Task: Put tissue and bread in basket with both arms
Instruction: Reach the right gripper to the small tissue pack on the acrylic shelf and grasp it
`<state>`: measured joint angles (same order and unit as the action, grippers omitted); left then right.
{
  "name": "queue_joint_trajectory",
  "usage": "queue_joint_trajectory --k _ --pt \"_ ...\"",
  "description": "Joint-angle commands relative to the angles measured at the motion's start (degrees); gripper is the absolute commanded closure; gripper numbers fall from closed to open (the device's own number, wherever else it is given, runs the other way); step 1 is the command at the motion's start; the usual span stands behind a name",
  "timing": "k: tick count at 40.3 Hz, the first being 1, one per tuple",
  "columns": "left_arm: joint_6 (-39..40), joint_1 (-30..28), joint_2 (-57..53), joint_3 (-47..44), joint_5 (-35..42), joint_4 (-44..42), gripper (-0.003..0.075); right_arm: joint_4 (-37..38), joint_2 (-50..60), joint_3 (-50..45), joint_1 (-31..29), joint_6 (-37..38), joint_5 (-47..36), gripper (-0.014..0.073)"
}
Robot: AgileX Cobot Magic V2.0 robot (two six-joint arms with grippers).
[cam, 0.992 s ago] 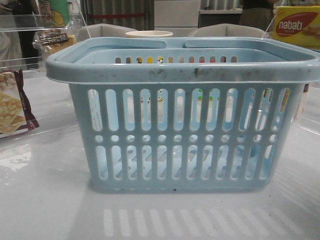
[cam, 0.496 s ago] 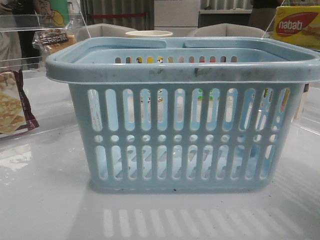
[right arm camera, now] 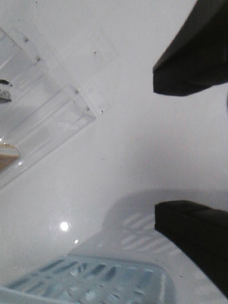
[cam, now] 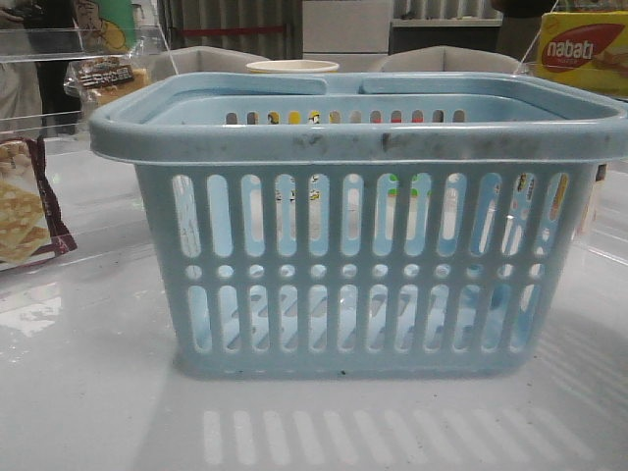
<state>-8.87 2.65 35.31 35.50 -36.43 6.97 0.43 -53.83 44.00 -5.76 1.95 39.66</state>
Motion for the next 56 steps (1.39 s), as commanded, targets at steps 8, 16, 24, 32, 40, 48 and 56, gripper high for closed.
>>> queue_joint_trajectory --k 8,16,24,32,40,48,56 --pt "0.0 0.3 0.2 1.9 4.5 0.5 0.0268 3.1 -16.0 14.6 -5.0 0.0 -6.8 0.0022" --pt "0.0 0.3 0.2 1.9 4.5 0.5 0.0268 4.0 -28.1 24.3 -5.6 0.0 -6.6 0.0022" --pt "0.0 0.3 0.2 1.9 4.5 0.5 0.0268 4.7 -37.3 31.3 -5.6 0.0 -7.2 0.0022" --pt "0.0 0.3 0.2 1.9 4.5 0.5 0.0269 7.7 -44.0 35.3 -5.6 0.0 -10.7 0.0022" --pt "0.0 0.3 0.2 1.9 4.5 0.5 0.0268 8.2 -47.4 36.5 -5.6 0.0 -16.1 0.0035" --pt "0.0 0.3 0.2 1.9 4.5 0.7 0.0268 8.2 -47.9 36.5 -5.6 0.1 -17.9 0.0284" --pt "0.0 0.3 0.2 1.9 4.5 0.7 0.0268 8.2 -47.0 36.5 -5.6 0.1 -17.1 0.0436"
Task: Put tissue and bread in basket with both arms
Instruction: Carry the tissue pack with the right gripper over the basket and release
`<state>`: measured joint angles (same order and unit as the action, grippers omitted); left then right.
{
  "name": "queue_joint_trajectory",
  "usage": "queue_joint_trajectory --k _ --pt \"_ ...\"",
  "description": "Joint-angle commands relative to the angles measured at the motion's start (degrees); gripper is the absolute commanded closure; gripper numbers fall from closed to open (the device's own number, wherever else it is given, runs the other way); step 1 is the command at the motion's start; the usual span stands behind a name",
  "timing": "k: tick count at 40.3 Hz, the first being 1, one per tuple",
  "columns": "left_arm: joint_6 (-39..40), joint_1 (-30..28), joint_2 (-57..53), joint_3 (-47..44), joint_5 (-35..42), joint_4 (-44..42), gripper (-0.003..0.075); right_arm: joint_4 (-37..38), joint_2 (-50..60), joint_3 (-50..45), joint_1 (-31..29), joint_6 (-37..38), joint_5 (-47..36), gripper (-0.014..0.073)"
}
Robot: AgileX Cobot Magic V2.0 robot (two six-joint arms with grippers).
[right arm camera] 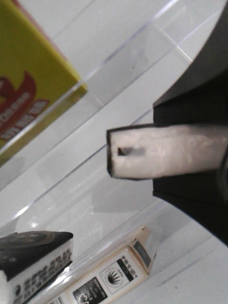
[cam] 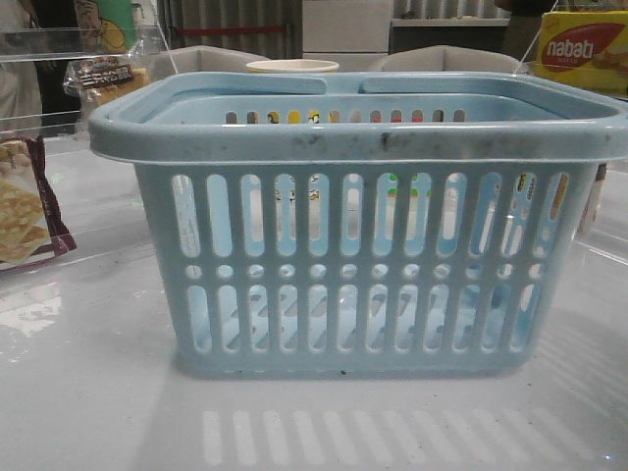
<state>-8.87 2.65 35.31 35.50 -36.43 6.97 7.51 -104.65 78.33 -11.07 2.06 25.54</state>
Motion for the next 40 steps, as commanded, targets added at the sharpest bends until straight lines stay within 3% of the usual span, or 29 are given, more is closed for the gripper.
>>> queue_joint_trajectory --k 1,11,21,31,40 --pt "0.0 0.3 0.2 1.9 4.5 0.7 0.0269 1.0 4.2 2.2 -0.3 0.0 -2.7 0.0435" --pt "0.0 0.3 0.2 1.9 4.5 0.7 0.0268 0.0 12.2 2.2 1.1 0.0 0.7 0.0435" --pt "0.0 0.3 0.2 1.9 4.2 0.7 0.0268 -0.3 24.3 2.2 6.3 0.0 10.1 0.0435" --pt "0.0 0.3 0.2 1.9 4.2 0.7 0.0269 -8.5 29.6 2.1 17.4 -1.5 18.7 0.0435" --pt "0.0 0.3 0.2 1.9 4.2 0.7 0.0268 -10.0 28.2 -1.2 31.3 -1.7 16.2 0.0435"
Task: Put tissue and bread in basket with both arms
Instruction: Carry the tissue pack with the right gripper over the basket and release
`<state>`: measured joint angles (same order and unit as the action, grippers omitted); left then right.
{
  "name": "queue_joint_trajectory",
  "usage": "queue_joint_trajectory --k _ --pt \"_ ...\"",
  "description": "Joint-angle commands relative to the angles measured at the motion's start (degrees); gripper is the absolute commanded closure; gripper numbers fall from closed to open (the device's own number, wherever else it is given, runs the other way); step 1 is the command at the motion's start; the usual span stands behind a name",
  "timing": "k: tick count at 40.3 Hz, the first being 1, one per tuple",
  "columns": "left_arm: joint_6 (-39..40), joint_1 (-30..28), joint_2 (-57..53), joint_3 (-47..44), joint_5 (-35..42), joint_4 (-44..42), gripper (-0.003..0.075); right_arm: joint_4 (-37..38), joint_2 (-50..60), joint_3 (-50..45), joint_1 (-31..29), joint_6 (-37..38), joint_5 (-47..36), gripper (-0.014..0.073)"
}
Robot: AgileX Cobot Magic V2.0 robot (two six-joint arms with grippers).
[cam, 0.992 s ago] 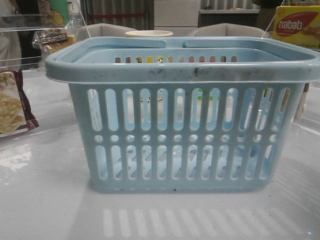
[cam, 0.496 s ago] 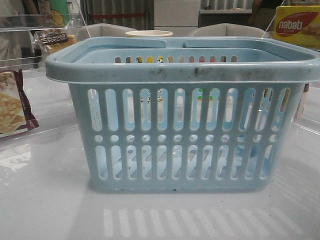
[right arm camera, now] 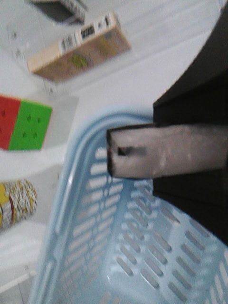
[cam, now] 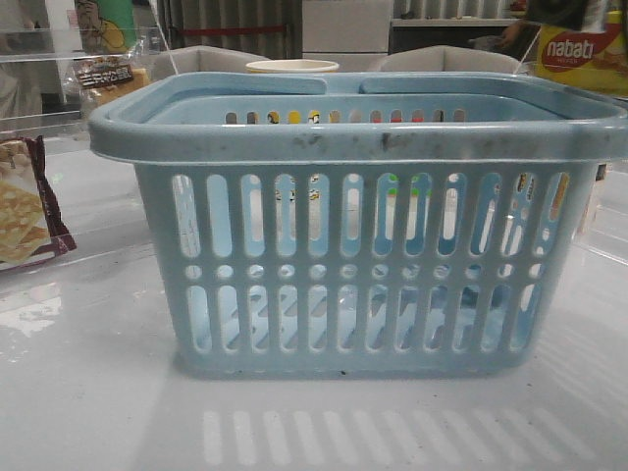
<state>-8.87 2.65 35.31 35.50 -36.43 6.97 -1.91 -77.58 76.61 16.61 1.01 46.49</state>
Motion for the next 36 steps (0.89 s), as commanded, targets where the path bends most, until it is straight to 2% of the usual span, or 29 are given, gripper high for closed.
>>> queue_joint_trajectory --k 1,8,12,14,20,22,29,36 --pt "0.0 0.3 0.2 1.9 4.2 0.7 0.0268 -0.6 0.8 0.0 5.2 -0.6 -5.3 0.0435" --pt "0.0 0.3 0.2 1.9 4.2 0.7 0.0268 -0.6 -3.0 -1.6 10.8 -0.6 -9.0 0.0435" --pt "0.0 0.3 0.2 1.9 4.2 0.7 0.0268 -0.7 -5.5 -1.9 11.4 -0.6 -9.7 0.0391" --pt "0.0 0.3 0.2 1.9 4.2 0.7 0.0268 -0.7 -6.7 -1.9 11.5 -0.6 -9.9 0.0322" --pt "0.0 0.3 0.2 1.9 4.2 0.7 0.0268 -0.7 -8.3 -1.9 11.5 -0.6 -11.6 0.0029" --pt "0.0 0.3 0.2 1.9 4.2 0.7 0.0268 -0.7 -8.0 -1.9 11.5 -0.6 -12.0 -0.0025" --pt "0.0 0.3 0.2 1.9 4.2 0.7 0.0268 -0.5 -4.6 -2.5 11.6 -1.0 -11.2 -0.0028" --pt "0.0 0.3 0.2 1.9 4.2 0.7 0.0268 0.0 3.0 -7.0 11.6 -3.0 -11.2 -0.0028"
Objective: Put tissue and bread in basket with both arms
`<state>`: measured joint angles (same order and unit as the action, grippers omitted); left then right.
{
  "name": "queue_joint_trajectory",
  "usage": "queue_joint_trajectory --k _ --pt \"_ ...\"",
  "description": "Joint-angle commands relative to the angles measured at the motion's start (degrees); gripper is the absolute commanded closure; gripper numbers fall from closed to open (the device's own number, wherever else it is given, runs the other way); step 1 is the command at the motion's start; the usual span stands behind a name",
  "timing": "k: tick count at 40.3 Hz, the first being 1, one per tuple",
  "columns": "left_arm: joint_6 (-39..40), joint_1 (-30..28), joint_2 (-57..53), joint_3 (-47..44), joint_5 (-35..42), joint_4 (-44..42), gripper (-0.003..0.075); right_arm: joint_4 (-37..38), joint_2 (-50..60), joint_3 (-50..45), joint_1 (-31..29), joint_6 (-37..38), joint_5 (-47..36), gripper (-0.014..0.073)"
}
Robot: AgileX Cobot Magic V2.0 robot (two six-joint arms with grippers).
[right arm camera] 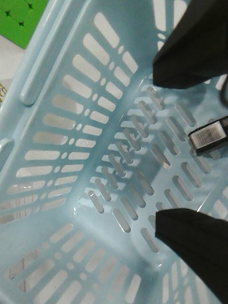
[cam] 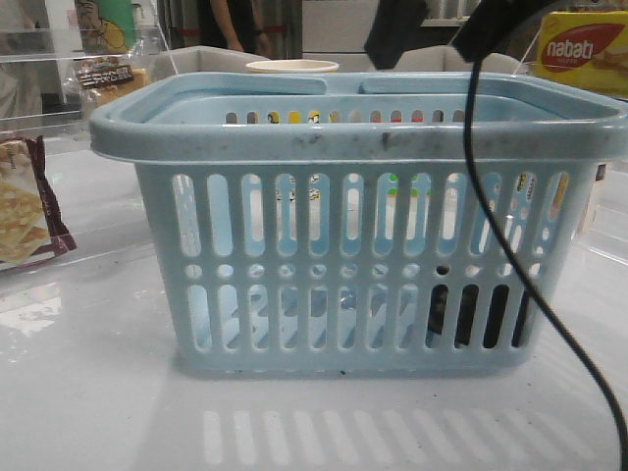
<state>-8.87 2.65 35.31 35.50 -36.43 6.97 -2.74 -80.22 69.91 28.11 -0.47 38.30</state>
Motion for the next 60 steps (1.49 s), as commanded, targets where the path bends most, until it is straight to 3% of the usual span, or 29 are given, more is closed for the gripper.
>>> queue_joint_trajectory --k 1,16,28,37,45,60 --pt "0.0 0.3 0.2 1.9 4.2 0.7 0.0268 1.0 7.2 -1.3 0.1 -1.5 -3.0 -0.0028" --pt "0.0 0.3 0.2 1.9 4.2 0.7 0.0269 3.6 26.3 -14.5 0.1 -1.5 -2.3 -0.0028" --pt "-0.1 0.3 0.2 1.9 4.4 0.7 0.0257 3.5 34.9 -21.6 0.1 -1.5 -2.3 -0.0028" --pt "-0.1 0.3 0.2 1.9 5.9 0.2 0.0113 3.5 35.9 -21.9 0.1 -1.5 -1.8 -0.0028" --pt "-0.1 0.3 3.0 3.9 8.1 0.2 0.0118 3.5 35.9 -21.9 0.1 -1.5 -1.7 -0.0028" --pt "-0.1 0.3 21.0 13.4 11.8 0.2 0.0118 3.5 35.9 -21.9 0.1 -1.5 -1.7 -0.0028"
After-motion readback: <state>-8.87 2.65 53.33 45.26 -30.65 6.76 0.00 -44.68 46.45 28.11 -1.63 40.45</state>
